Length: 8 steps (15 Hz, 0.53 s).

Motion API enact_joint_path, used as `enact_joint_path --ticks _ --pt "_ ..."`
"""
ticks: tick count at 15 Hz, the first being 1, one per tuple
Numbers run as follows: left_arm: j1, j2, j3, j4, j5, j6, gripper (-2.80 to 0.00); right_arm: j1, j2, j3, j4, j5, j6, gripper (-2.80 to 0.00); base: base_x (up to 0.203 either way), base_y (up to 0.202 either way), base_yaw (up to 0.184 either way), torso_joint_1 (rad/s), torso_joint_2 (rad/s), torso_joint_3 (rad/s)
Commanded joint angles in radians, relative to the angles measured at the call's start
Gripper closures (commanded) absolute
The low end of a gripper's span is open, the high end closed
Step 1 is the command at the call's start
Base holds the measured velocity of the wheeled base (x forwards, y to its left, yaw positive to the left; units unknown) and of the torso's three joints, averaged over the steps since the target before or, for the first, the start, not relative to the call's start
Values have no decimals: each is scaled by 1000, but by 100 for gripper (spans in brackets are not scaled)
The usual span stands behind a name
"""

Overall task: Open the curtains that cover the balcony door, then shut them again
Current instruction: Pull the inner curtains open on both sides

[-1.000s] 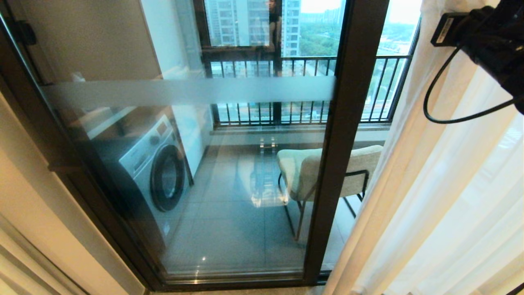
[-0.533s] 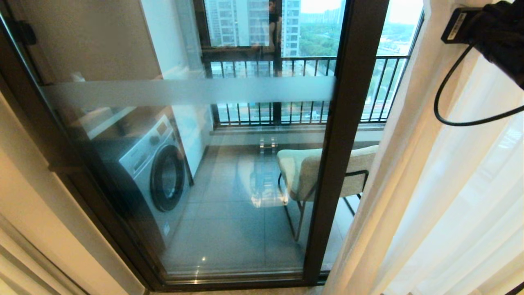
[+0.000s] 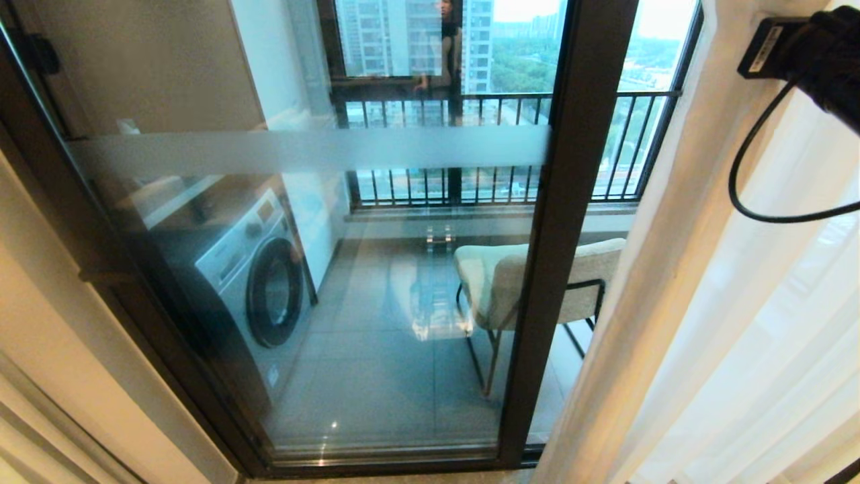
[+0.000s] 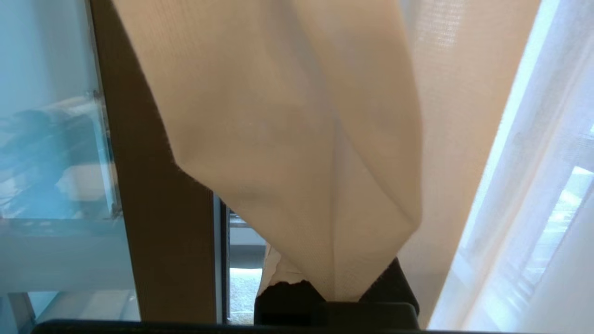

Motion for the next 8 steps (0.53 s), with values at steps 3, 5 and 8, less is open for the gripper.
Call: enact_joint_path --ticks 3,5,8 --pt "0 0 0 0 0 -1 0 19 -19 17 -6 -1 11 0 0 0 0 0 0 0" --pt "0 0 0 0 0 1 0 37 -20 19 -6 -1 18 0 0 0 0 0 0 0" --pt "0 0 0 0 0 -1 0 56 -29 46 -8 -1 22 0 0 0 0 0 0 0"
